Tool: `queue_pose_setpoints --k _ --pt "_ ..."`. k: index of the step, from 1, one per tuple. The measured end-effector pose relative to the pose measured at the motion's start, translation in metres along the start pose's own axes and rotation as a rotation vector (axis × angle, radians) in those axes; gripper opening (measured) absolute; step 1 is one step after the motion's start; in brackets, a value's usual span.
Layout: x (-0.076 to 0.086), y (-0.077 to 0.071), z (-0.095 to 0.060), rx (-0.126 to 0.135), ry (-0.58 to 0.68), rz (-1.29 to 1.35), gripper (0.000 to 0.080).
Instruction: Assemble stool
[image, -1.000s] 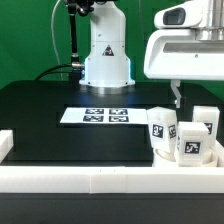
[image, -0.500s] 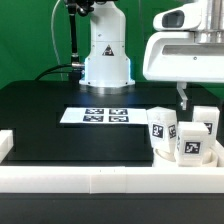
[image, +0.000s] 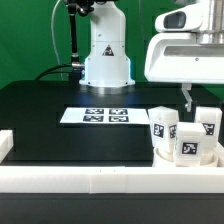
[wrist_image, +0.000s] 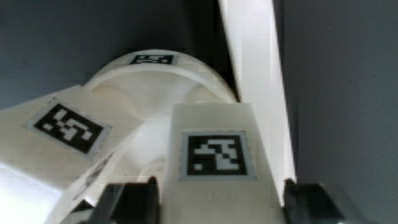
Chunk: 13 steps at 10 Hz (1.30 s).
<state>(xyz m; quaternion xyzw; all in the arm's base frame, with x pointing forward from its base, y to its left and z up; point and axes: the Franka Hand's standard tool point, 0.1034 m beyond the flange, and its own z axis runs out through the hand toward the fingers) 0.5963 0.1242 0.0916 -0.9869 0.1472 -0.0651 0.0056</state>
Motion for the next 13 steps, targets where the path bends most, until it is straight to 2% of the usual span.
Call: queue_pose_setpoints --k 2,9,12,13 --pt "0.0001 -0.0006 0.0005 0.008 0.002 0.190 0.0331" --pt "0.0010 -0.0030 0.0008 0.064 -0.017 0.893 0.0333" --pt "0.0036 -0.0004 0.0009 0.071 -0.038 1.115 0.0333" --pt "0.0044 0.0011 0.0009 0.086 -0.057 1.254 0.0333"
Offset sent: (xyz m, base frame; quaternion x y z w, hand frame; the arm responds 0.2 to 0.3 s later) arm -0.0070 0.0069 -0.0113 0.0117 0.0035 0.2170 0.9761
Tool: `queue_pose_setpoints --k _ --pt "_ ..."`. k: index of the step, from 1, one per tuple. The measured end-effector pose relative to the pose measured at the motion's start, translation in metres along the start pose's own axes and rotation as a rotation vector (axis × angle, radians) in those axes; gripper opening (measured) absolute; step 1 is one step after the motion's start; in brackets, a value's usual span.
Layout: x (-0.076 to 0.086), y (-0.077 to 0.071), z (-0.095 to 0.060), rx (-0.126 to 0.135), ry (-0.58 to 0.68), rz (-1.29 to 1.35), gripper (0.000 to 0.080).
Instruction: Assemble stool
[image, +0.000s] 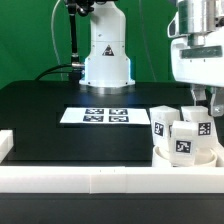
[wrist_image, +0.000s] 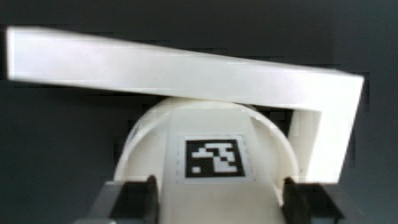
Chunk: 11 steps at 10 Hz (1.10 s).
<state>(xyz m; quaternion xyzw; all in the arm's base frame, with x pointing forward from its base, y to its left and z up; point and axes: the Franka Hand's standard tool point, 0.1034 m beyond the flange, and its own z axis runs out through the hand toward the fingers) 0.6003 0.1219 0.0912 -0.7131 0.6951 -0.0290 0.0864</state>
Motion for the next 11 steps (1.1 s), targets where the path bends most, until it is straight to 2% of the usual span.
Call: queue_pose_setpoints --k 1,2,7,11 --pt "0.0005 0.0005 0.0000 -0.006 -0.005 0.076 0.0333" --pt "0.0004 0.0024 0.0000 -0.029 -0.008 0.145 0.0333" --pt "0.0046 0.0020 -0.0004 -0.030 -0.019 0.457 0.0333" --pt "0.0025 0.0022 -0.0004 -0.030 -0.023 0.487 0.0333"
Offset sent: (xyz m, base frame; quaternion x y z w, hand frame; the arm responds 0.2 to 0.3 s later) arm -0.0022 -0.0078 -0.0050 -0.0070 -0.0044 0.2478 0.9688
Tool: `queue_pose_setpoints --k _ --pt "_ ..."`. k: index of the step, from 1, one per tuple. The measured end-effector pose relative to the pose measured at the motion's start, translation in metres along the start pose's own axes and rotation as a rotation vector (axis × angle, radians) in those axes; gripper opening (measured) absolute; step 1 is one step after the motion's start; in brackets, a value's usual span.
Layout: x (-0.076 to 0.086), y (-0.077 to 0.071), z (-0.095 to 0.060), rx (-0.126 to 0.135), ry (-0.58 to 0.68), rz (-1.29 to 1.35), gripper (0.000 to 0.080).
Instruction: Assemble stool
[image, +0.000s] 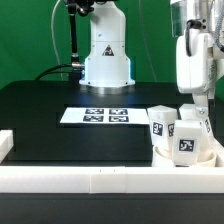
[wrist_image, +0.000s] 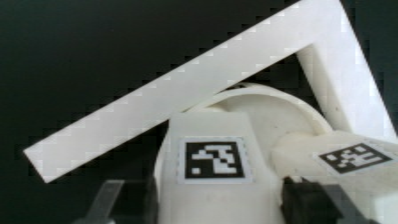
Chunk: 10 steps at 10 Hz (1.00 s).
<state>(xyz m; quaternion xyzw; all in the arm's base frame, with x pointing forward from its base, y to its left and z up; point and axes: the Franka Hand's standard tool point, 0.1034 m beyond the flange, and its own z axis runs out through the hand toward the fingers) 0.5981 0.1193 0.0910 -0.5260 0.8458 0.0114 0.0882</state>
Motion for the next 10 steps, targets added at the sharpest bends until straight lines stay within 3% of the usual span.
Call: queue_pose_setpoints --k 1,2,3,4,6,7,8,9,10 --pt "0.000 -0.002 -0.003 0.002 -0.007 -0.010 0.0536" --pt "-0.004 -0.002 -0.008 0.006 -0.015 -0.015 0.0536" --pt "-0.008 -0.001 -0.017 0.012 -0.028 -0.021 0.0633" --pt "-0.011 -0.001 -0.022 0.016 -0.036 -0.041 0.0633" --pt "-0.009 0.000 -0.018 0.014 -0.028 -0.108 0.0646" --pt "-0.009 0.002 -0.017 -0.008 -0.023 -0.199 0.0649" --pt "-0.012 0.005 -0.019 -0.054 -0.018 -0.296 0.0649" --pt "-0.015 0.001 -0.022 -0.046 -0.020 -0.425 0.0649" --pt "-0.016 0.002 -0.024 -0.071 -0.027 -0.524 0.0649"
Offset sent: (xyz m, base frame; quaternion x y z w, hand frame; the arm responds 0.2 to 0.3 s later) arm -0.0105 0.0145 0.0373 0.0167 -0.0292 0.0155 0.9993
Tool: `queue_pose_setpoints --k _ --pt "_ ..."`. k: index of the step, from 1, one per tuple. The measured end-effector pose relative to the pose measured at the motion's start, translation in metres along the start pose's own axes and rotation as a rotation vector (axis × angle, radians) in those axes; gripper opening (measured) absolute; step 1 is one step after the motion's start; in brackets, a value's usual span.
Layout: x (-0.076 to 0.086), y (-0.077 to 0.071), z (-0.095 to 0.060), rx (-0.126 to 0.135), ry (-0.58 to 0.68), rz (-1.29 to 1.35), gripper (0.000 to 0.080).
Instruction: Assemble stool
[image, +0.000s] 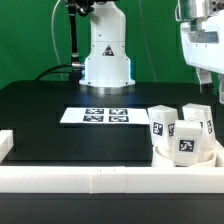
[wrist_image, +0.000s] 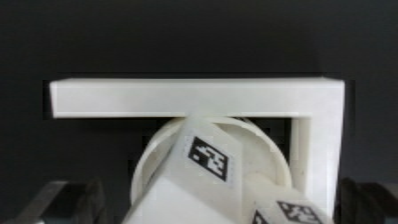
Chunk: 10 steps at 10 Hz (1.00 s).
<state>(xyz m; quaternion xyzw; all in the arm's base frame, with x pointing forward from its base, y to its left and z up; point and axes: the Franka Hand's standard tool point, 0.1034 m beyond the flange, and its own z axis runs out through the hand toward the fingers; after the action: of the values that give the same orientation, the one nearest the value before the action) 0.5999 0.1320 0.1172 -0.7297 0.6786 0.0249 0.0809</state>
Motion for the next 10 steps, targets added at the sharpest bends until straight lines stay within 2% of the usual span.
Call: queue_pose_setpoints --k 1,4,5,8,10 --pt "0.000 -0.004 -0.004 0.000 0.004 -0.123 0.0649" --pt "0.001 -0.003 -0.002 -0.003 0.008 -0.304 0.0649" --pt "0.005 -0.001 -0.002 -0.028 0.026 -0.485 0.0649" --pt "0.009 -0.003 -0.004 -0.070 0.080 -0.859 0.0649" --pt "0.011 -0.003 -0.004 -0.076 0.081 -0.995 0.0649"
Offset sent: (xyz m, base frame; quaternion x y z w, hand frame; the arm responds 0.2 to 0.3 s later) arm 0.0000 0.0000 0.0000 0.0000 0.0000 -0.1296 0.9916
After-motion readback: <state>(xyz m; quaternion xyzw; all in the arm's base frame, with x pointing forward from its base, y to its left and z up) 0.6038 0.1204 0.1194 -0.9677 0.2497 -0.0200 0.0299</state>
